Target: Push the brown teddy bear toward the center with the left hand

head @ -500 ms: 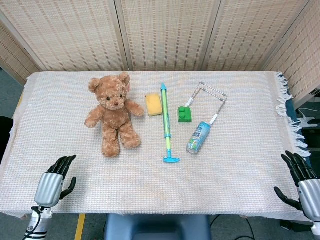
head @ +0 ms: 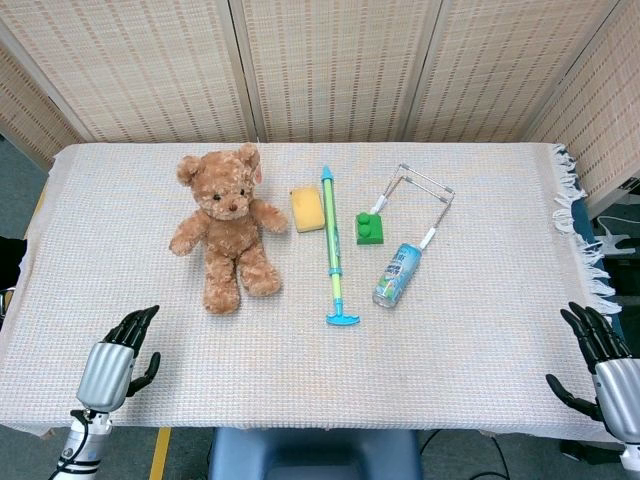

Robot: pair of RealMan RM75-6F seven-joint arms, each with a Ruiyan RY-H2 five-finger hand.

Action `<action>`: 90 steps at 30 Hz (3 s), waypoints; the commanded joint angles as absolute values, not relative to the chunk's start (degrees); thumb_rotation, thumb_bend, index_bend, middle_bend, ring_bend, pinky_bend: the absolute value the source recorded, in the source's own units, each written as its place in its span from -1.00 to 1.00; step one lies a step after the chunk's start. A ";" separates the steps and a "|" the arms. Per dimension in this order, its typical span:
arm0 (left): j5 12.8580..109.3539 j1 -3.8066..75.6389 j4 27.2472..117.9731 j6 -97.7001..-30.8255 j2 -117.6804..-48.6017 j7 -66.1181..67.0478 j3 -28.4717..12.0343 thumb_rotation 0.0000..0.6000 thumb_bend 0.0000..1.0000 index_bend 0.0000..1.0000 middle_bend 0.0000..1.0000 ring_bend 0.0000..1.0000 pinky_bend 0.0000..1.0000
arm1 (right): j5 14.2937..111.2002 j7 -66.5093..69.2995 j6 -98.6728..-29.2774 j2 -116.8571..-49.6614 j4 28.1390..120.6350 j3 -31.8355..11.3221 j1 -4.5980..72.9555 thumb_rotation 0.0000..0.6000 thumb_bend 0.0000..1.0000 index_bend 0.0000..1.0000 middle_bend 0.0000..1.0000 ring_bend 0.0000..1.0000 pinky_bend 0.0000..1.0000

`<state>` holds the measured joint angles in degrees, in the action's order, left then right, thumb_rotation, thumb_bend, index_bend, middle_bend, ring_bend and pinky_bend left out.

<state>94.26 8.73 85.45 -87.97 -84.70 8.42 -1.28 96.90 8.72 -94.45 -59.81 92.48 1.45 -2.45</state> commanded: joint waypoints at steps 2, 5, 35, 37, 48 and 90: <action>92.22 10.77 84.59 -87.10 -87.67 9.49 -4.75 1.00 -0.06 -0.98 -0.77 -0.73 -0.30 | 96.94 8.28 -94.01 -59.91 92.60 1.53 -2.33 1.00 -0.72 -1.00 -0.96 -1.00 -0.57; 91.44 11.21 84.08 -86.75 -88.47 10.08 -5.55 1.00 -0.05 -0.99 -0.76 -0.73 -0.33 | 97.10 8.27 -93.97 -59.90 92.59 1.62 -2.31 1.00 -0.72 -1.00 -0.96 -1.00 -0.57; 57.25 35.39 62.66 -74.16 -112.10 33.06 -29.65 1.00 -0.13 -1.00 -0.70 -0.72 -0.43 | 97.62 10.91 -93.16 -58.56 92.60 2.24 -1.69 1.00 -0.72 -1.00 -0.96 -1.00 -0.57; 56.84 36.09 62.21 -74.81 -112.65 32.76 -30.10 1.00 -0.13 -0.98 -0.68 -0.71 -0.41 | 97.65 10.80 -92.99 -58.54 92.64 2.34 -1.67 1.00 -0.73 -1.00 -0.96 -1.00 -0.57; 56.20 39.57 59.17 -77.16 -115.02 30.24 -31.36 1.00 -0.14 -0.70 -0.37 -0.50 -0.28 | 97.43 11.00 -92.63 -58.32 92.87 2.36 -1.49 1.00 -0.72 -1.00 -0.96 -1.00 -0.57; 62.72 40.08 45.71 -75.44 -117.99 16.35 -24.77 1.00 -0.03 -0.29 -0.01 -0.28 -0.05 | 97.42 10.12 -91.21 -58.17 93.71 2.85 -0.97 1.00 -0.72 -1.00 -0.96 -1.00 -0.57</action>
